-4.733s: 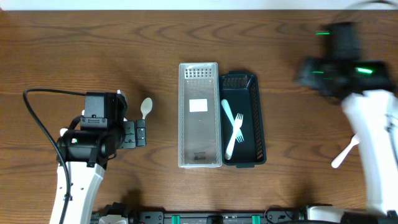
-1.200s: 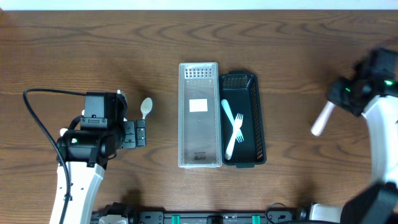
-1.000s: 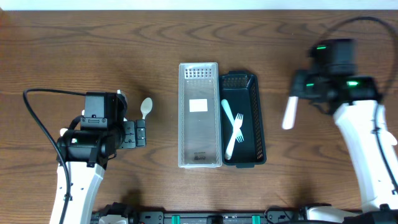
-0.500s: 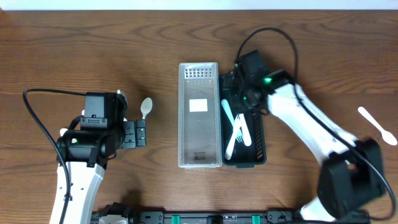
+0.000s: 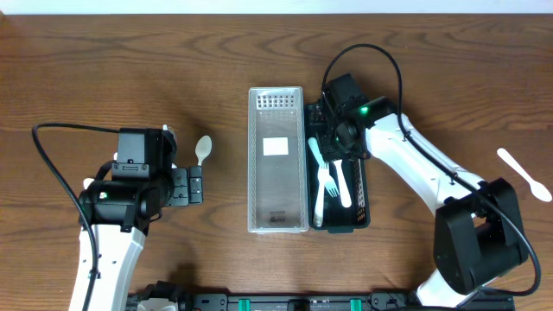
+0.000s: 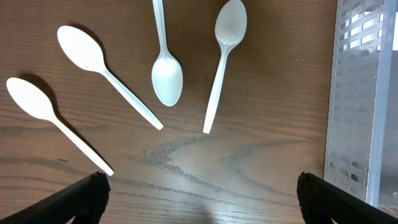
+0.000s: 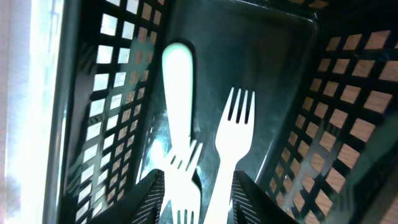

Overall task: Pack container
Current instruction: 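Carry the third fork into the black basket and release, then move right gripper to the white spoon on the right and grasp it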

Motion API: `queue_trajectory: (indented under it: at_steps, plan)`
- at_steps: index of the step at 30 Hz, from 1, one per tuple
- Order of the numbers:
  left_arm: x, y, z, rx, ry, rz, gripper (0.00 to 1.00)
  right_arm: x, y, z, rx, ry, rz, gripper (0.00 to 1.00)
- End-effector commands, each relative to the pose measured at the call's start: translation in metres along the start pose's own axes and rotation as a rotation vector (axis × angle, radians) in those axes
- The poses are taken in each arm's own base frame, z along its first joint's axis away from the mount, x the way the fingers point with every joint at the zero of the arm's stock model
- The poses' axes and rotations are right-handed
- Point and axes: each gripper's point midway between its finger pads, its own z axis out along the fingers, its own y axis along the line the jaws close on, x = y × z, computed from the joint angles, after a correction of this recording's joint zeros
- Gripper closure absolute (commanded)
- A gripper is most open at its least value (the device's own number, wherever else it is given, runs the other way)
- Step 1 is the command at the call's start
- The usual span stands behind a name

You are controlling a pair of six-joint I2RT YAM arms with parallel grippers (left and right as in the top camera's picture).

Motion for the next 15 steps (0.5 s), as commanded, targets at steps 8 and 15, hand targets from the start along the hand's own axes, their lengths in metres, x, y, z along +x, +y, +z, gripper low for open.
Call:
queue_trajectory:
  at_steps: [8, 15]
  plan:
    - [-0.001, 0.004, -0.001, -0.017, -0.003, -0.018, 0.02, -0.046, -0.161, -0.151, 0.293, -0.451, 0.824, 0.5]
    - [-0.001, 0.004, -0.001, -0.017, -0.003, -0.018, 0.02, -0.004, -0.279, -0.198, 0.292, -0.596, 1.303, 0.01]
